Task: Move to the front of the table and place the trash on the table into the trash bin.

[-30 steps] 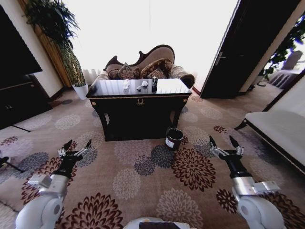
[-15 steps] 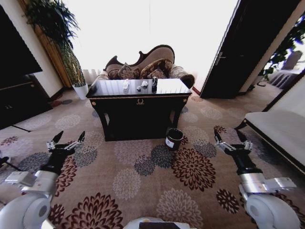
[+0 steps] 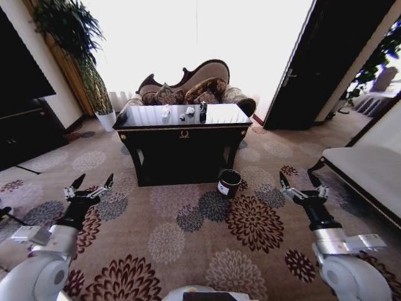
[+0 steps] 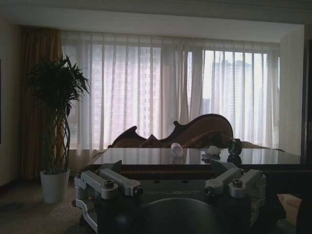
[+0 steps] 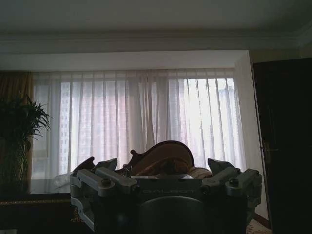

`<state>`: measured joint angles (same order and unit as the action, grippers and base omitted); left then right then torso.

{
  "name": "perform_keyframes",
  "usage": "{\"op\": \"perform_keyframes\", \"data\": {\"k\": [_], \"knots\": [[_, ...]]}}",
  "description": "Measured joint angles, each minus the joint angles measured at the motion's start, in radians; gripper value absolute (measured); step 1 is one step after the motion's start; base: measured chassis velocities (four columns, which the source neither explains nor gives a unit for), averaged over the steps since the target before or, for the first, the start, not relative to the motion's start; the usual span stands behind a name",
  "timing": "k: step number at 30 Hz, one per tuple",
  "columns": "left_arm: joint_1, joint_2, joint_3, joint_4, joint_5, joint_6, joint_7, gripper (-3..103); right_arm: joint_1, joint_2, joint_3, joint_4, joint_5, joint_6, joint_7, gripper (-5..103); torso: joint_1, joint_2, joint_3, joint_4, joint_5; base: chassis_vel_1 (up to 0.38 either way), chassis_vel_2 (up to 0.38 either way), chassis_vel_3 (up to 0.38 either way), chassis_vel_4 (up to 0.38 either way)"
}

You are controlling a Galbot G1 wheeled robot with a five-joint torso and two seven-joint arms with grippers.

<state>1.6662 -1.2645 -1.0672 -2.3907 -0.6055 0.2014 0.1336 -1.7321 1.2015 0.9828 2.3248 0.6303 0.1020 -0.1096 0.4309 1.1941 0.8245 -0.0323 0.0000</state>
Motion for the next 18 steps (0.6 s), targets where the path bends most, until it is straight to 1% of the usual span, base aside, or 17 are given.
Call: {"op": "perform_keyframes", "data": {"k": [8,18], "knots": [[0.002,-0.003,-0.001,-0.001,0.003,-0.002,0.002,100,0.002,-0.001,-0.003,-0.002,0.001,0.002,-0.003,100,0.001,0.0,0.0,-0.0001,0.0,-0.183,0.162,0.172,-0.192],[0.002,-0.006,0.002,-0.001,0.006,-0.003,0.005,100,0.003,0.0,-0.005,-0.003,0.001,0.003,-0.004,100,0.001,0.0,0.0,0.0,0.0,-0.177,0.196,0.178,-0.196]]}}
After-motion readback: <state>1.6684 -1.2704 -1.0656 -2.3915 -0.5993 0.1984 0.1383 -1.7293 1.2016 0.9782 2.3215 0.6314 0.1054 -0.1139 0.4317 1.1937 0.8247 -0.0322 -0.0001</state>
